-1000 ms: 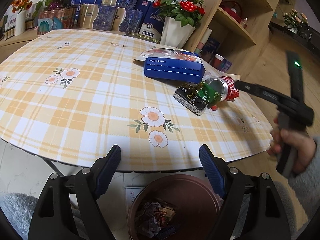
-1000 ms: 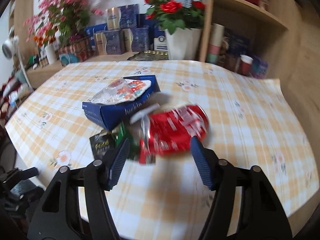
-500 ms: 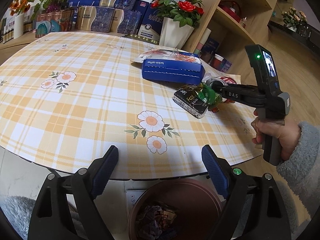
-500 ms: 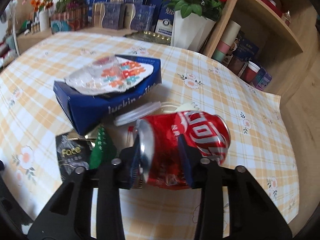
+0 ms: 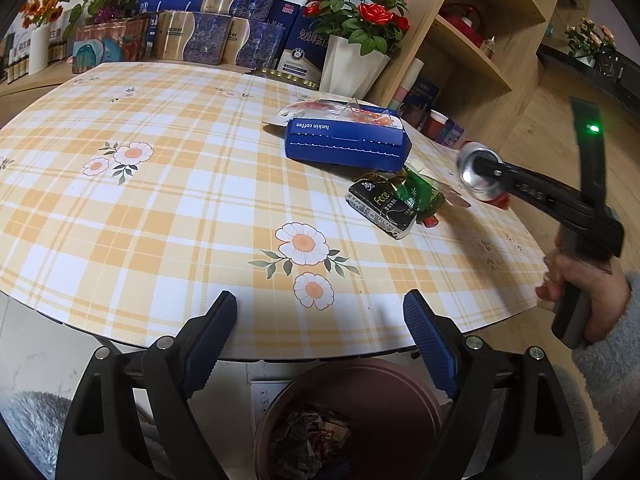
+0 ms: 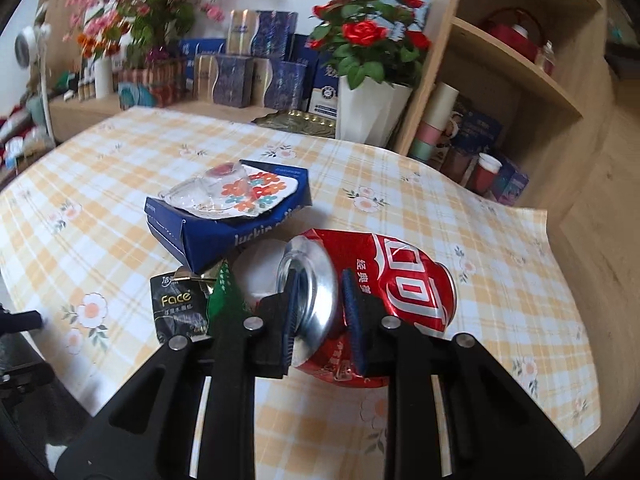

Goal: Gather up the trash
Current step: 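Grasp the black Face tissue pack with the left tool while the right tool holds the can, then carry the red can into the bin and open the right tool while the left tool carries the tissue pack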

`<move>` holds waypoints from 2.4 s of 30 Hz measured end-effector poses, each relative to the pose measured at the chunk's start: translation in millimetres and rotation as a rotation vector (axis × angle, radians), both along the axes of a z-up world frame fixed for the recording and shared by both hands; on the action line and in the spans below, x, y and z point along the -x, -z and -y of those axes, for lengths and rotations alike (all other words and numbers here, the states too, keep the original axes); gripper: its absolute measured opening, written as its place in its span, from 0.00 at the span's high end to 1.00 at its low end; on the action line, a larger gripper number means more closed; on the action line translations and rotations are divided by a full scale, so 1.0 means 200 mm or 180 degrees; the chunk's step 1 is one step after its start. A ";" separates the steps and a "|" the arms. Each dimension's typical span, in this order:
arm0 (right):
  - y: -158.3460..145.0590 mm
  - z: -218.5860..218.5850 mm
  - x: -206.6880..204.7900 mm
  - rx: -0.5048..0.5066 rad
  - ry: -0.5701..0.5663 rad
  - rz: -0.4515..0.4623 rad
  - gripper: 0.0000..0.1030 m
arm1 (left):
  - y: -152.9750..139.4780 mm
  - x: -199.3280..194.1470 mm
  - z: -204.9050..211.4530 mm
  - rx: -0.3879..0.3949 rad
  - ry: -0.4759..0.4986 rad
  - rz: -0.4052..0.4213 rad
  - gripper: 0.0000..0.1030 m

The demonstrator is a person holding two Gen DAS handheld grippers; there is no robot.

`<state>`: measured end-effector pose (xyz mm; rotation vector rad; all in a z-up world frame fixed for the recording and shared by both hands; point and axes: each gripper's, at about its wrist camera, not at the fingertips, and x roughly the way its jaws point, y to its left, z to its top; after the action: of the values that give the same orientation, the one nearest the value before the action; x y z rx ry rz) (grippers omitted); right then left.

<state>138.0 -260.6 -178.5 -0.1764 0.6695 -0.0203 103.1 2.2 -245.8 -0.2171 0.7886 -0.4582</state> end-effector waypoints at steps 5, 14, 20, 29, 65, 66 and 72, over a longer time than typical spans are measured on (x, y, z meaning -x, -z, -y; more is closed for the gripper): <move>0.00 0.05 0.12 -0.0161 0.0060 0.0044 0.76 | -0.01 -0.02 0.00 -0.0012 0.0005 -0.0058 0.19; 0.01 0.13 0.28 -0.0387 0.0157 0.0120 0.76 | -0.10 -0.16 0.18 0.0063 0.0308 -0.0270 0.27; -0.02 0.19 0.32 -0.0514 0.0213 0.0201 0.76 | -0.11 -0.31 0.50 -0.0558 0.0719 0.0020 0.27; -0.03 0.29 0.36 -0.0606 0.0278 0.0309 0.76 | -0.06 -0.57 0.56 -0.0806 0.1096 -0.0143 0.27; -0.03 -0.09 0.79 -0.0840 -0.0303 -0.0026 0.76 | -0.30 0.22 0.11 -0.0220 0.0982 -0.0079 0.39; -0.01 -0.11 0.81 -0.0874 -0.0332 -0.0066 0.76 | -0.29 0.27 0.08 -0.0206 0.0967 -0.0065 0.39; 0.16 -0.22 0.89 -0.1138 -0.0479 -0.0426 0.76 | -0.20 0.38 -0.05 -0.0090 0.0823 -0.0115 0.39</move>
<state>-40.1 -216.3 -209.9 0.1178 0.7801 0.2563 26.5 11.8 -205.9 -0.0971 0.8622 -0.6880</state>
